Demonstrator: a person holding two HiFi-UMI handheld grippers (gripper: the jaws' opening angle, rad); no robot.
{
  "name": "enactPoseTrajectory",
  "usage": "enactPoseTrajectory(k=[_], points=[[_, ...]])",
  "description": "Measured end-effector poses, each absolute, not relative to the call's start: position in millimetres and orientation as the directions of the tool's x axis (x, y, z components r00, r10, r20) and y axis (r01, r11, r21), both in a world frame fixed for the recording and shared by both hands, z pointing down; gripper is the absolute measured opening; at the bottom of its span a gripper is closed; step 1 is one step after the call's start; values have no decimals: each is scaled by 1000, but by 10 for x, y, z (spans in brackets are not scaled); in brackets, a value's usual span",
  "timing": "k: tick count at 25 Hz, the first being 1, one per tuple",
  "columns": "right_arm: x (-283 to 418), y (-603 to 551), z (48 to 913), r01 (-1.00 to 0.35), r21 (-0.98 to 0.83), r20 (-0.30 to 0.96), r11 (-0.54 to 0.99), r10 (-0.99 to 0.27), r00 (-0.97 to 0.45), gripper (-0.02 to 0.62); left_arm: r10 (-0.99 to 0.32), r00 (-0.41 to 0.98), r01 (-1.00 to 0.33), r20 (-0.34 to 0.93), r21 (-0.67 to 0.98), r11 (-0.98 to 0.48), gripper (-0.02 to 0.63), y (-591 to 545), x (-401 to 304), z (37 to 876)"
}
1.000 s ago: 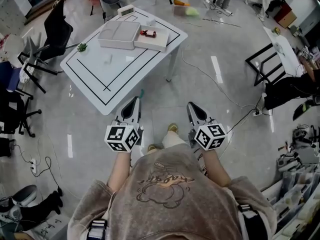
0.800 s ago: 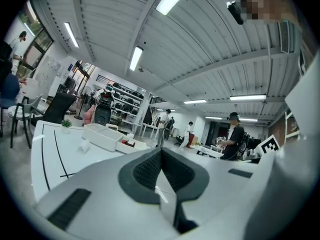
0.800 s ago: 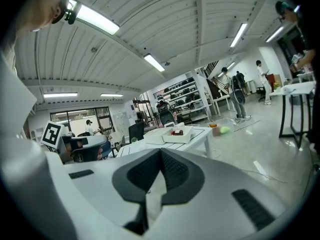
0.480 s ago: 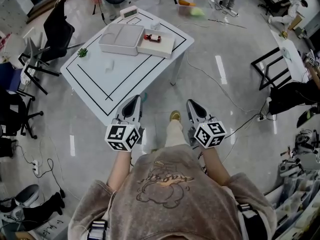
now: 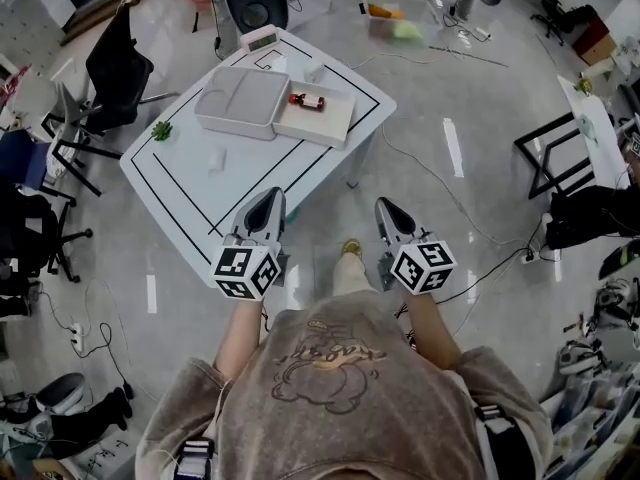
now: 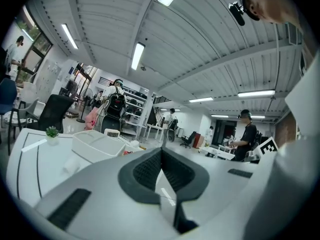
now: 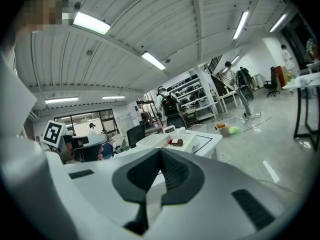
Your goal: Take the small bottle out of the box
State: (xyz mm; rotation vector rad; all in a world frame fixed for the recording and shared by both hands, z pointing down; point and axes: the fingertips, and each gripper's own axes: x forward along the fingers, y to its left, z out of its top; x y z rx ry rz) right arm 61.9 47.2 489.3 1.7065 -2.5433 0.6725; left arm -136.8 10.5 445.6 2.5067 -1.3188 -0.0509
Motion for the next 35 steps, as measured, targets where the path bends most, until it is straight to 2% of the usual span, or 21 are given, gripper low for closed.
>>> enactPoseTrajectory(k=[17, 29, 35], points=[[1244, -946, 4769, -830, -373, 231, 415, -824, -517, -5, -865, 485, -857, 131, 266, -441, 8, -1115, -780, 4204], [1445, -1426, 4795, -782, -390, 221, 487, -774, -593, -5, -891, 431, -889, 144, 241, -391, 8, -1439, -597, 4206], [1509, -1558, 4740, -780, -406, 201, 477, -786, -585, -5, -879, 453, -880, 145, 232, -415, 8, -1620, -503, 4180]])
